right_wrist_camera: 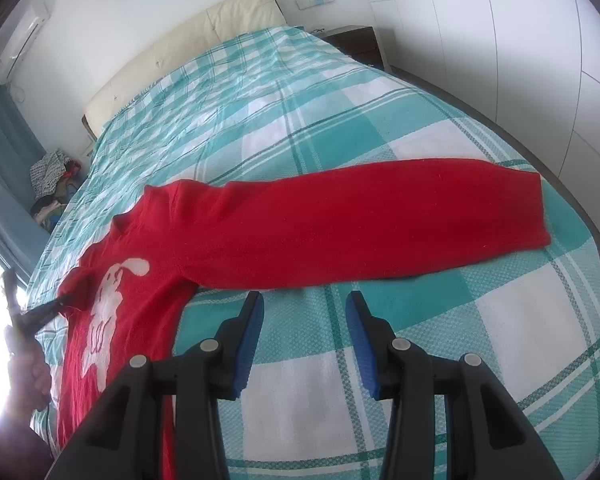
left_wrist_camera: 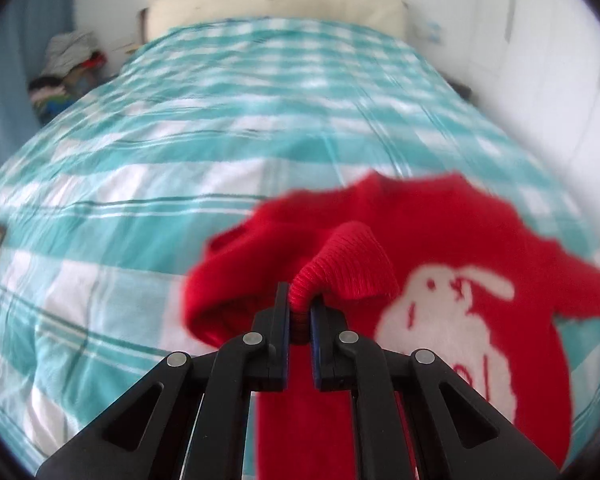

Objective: Fold small clothes

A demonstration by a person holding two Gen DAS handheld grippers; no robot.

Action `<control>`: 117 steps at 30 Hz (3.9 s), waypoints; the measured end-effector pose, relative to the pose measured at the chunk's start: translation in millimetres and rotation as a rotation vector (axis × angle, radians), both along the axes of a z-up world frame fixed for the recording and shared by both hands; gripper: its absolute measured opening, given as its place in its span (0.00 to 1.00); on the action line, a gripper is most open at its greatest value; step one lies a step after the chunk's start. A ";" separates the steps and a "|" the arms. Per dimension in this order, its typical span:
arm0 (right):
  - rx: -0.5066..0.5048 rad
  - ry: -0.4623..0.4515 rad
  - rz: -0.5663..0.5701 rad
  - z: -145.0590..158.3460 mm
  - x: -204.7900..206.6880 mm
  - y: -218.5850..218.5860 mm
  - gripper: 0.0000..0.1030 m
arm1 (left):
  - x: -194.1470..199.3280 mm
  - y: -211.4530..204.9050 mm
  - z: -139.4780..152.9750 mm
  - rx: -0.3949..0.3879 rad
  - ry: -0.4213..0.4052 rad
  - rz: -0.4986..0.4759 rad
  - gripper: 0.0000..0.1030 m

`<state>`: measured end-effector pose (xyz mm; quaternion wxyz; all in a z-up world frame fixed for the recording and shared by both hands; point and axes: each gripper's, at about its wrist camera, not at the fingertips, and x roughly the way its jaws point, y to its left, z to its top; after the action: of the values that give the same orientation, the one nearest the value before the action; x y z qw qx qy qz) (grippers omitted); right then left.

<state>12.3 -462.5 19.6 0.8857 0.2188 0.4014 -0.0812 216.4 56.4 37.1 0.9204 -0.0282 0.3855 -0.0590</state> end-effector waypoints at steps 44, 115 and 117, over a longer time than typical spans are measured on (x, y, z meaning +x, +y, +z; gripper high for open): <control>-0.046 0.034 0.008 -6.6 5.5 5.1 0.42 | -38.3 283.7 -105.8 0.059 0.411 0.830 0.05; -0.405 0.037 0.178 -77.0 21.1 61.6 0.92 | -55.2 59.7 -125.2 0.109 0.165 0.231 1.00; -0.407 0.038 0.180 -77.3 21.0 62.0 0.92 | -55.2 59.7 -125.2 0.109 0.165 0.231 1.00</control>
<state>33.3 -400.6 -57.7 0.9075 -0.0028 0.4113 -0.0852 161.2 116.1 -88.0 0.8864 -0.0271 0.4565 0.0710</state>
